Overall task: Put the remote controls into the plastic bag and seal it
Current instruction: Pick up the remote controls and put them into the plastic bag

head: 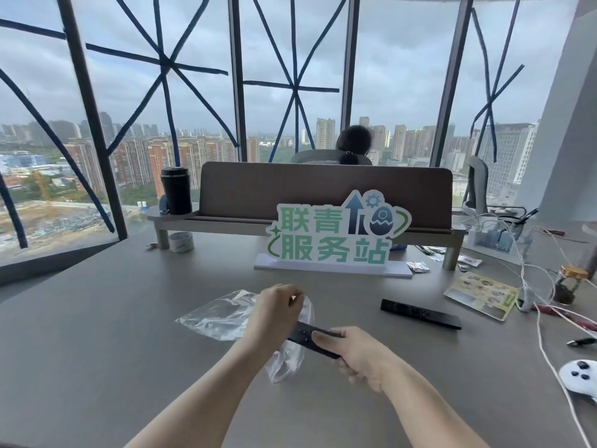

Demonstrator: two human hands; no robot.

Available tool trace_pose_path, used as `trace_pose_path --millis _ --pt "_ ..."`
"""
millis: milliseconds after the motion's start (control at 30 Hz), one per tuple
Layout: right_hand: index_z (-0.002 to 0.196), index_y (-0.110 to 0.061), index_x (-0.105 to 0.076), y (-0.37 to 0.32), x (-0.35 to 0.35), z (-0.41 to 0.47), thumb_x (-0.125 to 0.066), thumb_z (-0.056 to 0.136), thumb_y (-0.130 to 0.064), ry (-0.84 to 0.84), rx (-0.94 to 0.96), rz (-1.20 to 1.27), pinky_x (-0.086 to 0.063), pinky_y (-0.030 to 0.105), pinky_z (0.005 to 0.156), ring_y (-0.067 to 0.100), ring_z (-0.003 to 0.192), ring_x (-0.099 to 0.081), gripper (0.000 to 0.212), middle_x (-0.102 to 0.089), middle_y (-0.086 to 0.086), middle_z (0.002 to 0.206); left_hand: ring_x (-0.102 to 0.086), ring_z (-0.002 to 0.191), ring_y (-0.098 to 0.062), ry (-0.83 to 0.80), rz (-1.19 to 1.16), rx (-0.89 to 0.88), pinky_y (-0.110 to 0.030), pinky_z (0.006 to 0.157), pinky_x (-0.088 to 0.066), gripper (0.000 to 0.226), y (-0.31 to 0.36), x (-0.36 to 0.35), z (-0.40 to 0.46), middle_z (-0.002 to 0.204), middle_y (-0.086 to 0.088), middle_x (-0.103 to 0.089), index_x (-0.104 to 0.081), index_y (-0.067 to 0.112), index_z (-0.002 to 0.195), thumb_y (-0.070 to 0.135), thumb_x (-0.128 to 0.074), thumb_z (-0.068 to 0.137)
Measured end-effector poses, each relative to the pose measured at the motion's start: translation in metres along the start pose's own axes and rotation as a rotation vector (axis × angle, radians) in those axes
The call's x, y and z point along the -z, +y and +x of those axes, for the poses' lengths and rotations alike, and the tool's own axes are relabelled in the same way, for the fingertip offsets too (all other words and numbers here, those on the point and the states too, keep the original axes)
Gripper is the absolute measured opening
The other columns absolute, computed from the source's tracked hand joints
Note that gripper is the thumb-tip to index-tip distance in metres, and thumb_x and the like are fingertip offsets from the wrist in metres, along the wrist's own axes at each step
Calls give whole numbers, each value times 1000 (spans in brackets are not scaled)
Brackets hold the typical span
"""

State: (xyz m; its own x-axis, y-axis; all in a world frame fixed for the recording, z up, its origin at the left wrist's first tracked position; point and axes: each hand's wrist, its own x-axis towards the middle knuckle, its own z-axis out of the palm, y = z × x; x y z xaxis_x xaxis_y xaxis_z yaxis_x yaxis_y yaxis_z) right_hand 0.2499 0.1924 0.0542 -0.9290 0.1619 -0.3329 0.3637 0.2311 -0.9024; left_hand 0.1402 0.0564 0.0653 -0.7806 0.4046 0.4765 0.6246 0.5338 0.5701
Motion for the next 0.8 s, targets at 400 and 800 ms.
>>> trace_pose_path --millis 400,800 --pt "91 -12 -70 59 81 27 -51 89 -2 599 43 100 -29 16 33 15 41 -40 22 -69 10 91 -64 72 -17 -2 -90 50 -28 67 -48 16 12 -12 9 78 1 -73 -73 14 84 19 -58 87" --pt "155 -22 -22 111 193 67 -27 99 -37 676 -224 -615 -30 43 115 28 147 -28 57 -16 1 166 -51 52 -4 39 -139 -84 -20 51 -40 16 71 -33 74 65 2 -64 -70 13 87 18 -55 89"
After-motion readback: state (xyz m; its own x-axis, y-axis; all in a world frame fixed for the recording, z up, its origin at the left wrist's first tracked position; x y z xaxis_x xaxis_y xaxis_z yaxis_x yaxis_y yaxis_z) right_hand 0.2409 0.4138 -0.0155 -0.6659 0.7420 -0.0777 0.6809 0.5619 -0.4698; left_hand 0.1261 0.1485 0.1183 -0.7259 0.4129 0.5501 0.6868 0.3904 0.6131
